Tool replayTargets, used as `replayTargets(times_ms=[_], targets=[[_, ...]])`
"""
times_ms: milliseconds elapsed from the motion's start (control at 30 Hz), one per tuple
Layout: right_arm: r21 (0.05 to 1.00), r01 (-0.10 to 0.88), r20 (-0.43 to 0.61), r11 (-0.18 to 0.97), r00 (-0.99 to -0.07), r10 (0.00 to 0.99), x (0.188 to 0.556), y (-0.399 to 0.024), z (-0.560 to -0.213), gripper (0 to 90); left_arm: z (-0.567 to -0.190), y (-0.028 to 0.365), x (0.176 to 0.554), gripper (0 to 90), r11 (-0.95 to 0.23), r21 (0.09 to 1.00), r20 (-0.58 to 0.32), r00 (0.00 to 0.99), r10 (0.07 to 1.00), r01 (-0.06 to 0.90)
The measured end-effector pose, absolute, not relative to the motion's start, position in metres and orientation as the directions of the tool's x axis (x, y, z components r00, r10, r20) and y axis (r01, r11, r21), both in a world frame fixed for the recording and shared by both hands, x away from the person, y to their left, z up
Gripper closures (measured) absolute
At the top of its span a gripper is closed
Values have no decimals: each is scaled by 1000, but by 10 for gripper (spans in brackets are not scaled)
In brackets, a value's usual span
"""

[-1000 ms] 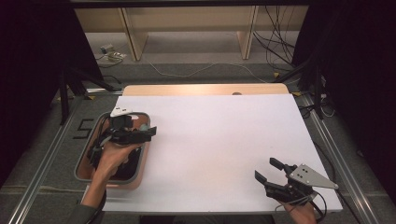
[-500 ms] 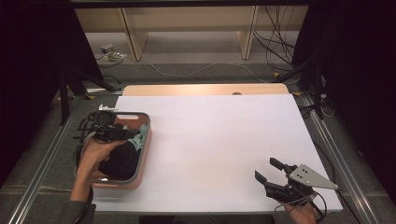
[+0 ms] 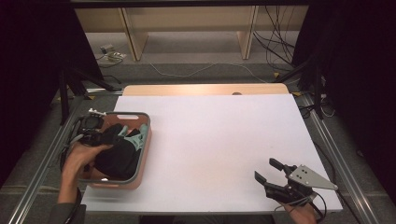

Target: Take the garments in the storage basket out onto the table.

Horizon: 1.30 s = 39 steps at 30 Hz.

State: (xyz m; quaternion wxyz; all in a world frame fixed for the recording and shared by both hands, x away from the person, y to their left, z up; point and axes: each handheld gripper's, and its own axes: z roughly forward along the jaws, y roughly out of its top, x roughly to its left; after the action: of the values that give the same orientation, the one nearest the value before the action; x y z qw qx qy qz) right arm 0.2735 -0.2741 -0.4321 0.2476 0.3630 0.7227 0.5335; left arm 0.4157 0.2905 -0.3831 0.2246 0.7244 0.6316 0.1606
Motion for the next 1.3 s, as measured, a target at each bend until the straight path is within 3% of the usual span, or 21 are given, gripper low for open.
replayTargets(times_ms=[233,700,1300], targets=[[951,263,34,164,-614,789,274,-274,-432,295,-389,297,417,0,-86,502,-85,148,985,861],[948,267,27,176,-616,787,275,-272,-433,298,-419,295,428,0,-83,405,-210,180,961,911],[947,265,22,181,-615,788,275,-271,-433,303,-440,278,431,0,-225,330,-199,301,933,917]])
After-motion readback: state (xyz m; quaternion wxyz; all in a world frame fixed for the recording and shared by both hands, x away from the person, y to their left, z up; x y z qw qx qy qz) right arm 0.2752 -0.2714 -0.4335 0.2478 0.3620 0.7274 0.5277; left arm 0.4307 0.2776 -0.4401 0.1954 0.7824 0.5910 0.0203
